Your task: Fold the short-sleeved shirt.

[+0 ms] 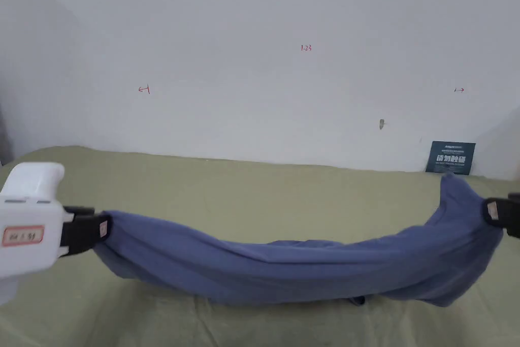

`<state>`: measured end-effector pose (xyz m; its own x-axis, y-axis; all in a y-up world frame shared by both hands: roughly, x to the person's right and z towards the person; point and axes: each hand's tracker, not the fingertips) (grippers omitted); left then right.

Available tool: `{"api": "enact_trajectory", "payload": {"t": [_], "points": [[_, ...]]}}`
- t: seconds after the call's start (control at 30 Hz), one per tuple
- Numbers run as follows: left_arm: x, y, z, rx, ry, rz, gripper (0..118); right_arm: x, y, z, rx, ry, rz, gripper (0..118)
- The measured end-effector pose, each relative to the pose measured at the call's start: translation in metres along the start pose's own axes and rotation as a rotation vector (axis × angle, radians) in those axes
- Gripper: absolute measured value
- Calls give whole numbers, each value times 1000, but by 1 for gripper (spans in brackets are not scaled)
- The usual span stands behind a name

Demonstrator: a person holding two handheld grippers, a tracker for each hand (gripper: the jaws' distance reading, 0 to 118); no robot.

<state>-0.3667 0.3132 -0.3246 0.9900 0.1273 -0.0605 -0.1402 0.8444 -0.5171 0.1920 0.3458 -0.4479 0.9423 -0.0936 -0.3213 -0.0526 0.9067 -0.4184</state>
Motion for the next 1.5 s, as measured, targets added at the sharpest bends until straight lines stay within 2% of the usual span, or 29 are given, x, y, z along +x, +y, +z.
{"api": "enact_trajectory", "payload": {"t": [0.2,0.43,0.5,0.67,0.9,0.93,0.97,1.03,1.07,1.13,1.17,1.23,1.33,1.43,1.47,1.5], "points": [[-6,-56,29,-32,-11,9,2,2,-70,43,-53,2,-32,0],[-13,-116,52,-70,-42,-46,2,-1,-140,72,-147,4,-64,0],[-14,-135,52,-99,-46,-48,2,-2,-160,73,-226,0,-63,0],[-22,-178,45,-186,-49,-19,2,2,-204,76,-330,5,-130,0],[-30,-222,29,-270,-64,51,2,19,-245,60,-427,-7,-182,0],[-31,-227,25,-279,-64,58,4,21,-249,54,-445,-16,-190,1],[-29,-232,23,-284,-62,71,10,23,-253,48,-457,-21,-211,2],[-30,-236,19,-310,-52,112,25,28,-259,38,-475,-28,-232,12],[-31,-237,18,-323,-17,136,25,31,-259,33,-501,-34,-242,12],[-33,-238,25,-357,37,179,71,33,-257,32,-534,-63,-232,65],[-35,-236,31,-349,50,216,77,32,-255,36,-526,-62,-227,86],[-37,-232,46,-335,90,260,77,30,-245,46,-467,-76,-164,82],[-26,-219,67,-312,164,232,78,20,-234,61,-455,-132,-82,83],[-5,-213,81,-288,157,173,75,10,-228,69,-471,-96,-92,83],[2,-212,84,-293,151,161,63,7,-228,70,-487,-74,-104,78],[6,-215,84,-292,127,143,43,5,-230,71,-506,-51,-111,63]]}}
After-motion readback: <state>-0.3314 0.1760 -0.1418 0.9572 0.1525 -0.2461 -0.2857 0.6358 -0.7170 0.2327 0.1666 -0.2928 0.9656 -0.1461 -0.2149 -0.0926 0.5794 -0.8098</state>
